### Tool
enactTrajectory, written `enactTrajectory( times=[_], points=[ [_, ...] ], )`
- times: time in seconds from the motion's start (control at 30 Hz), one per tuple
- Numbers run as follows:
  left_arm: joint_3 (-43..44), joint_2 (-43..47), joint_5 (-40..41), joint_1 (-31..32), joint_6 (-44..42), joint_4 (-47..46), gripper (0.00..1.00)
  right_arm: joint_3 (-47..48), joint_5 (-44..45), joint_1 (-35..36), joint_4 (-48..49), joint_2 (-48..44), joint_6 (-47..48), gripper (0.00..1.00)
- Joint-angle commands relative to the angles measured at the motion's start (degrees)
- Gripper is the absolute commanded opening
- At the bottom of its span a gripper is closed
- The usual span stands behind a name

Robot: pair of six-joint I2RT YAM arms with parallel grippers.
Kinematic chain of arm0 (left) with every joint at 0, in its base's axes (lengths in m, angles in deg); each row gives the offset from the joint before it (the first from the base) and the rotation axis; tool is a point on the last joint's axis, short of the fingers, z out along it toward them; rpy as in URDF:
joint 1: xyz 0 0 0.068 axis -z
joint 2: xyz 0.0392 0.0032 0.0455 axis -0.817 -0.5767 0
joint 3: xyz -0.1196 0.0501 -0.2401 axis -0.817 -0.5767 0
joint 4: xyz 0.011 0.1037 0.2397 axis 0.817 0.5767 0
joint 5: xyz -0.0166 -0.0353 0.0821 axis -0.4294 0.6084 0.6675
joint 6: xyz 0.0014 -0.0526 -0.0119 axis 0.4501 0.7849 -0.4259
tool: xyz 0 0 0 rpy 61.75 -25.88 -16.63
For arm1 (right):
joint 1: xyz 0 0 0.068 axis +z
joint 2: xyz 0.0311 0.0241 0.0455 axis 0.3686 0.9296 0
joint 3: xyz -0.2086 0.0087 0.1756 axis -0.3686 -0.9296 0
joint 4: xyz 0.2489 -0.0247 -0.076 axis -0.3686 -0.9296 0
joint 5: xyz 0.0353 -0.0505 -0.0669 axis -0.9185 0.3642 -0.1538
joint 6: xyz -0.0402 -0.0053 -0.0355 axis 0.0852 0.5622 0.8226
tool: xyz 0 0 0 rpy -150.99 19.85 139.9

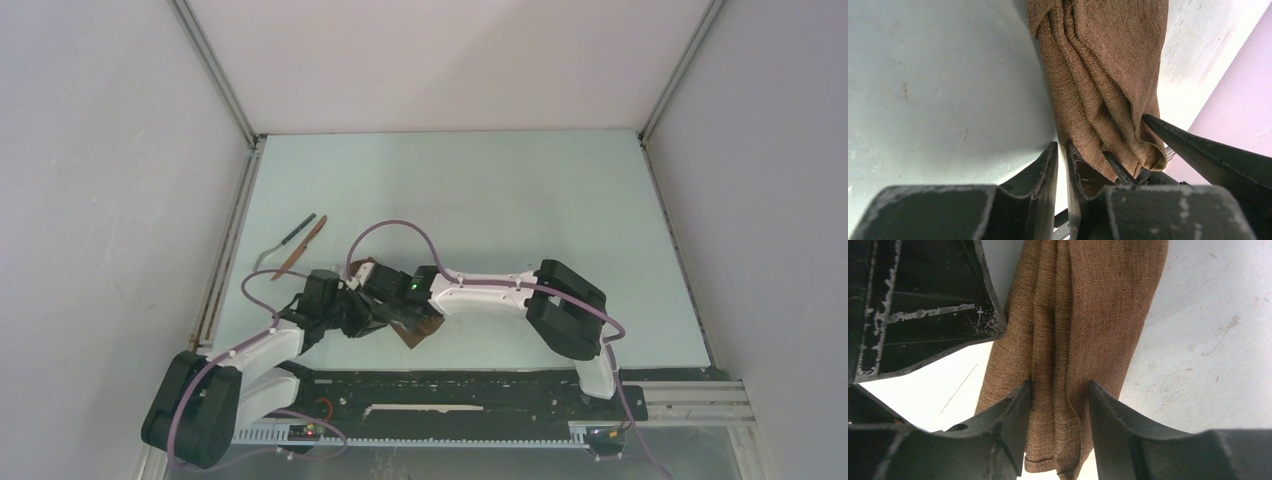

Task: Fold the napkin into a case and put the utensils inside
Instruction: Smooth out the smaller rectangle-folded napkin at the center of the board.

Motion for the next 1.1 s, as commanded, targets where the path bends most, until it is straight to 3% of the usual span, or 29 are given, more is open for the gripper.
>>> enactTrajectory(
  times=[0.0, 0.1, 0.27, 0.33, 0.83, 1.07],
  points=[
    [-0.55, -1.09, 0.91, 0.82, 0.47, -1.93, 0.19, 1.16, 4.65, 1.36, 2.41, 0.00, -0.50, 0.50],
    [-0.78, -1.89, 0.95, 1.29, 0.96, -2.53, 0.18, 1.26, 5.08, 1.52, 2.92, -0.62, -0.79, 0.37],
    [-1.31, -3.05, 0.98, 2.36, 2.58, -5.85, 0.16, 2.20, 3.31, 1.45, 2.02, -1.08, -2.91, 0.06],
    [-1.31, -3.49, 1.16, 2.78, 3.00, -6.38, 0.15, 2.67, 1.24, 1.33, 1.59, -1.23, -3.99, 0.00],
    [-0.95, -3.49, 2.83, 5.47, 4.85, -7.52, 0.11, 4.36, -13.33, -2.02, 1.53, -0.09, -15.69, 0.00],
    [-0.10, -1.74, 4.10, 5.67, 3.21, -4.62, 0.12, 0.14, -16.48, -3.84, 7.10, 1.46, -20.24, 0.00]
  ],
)
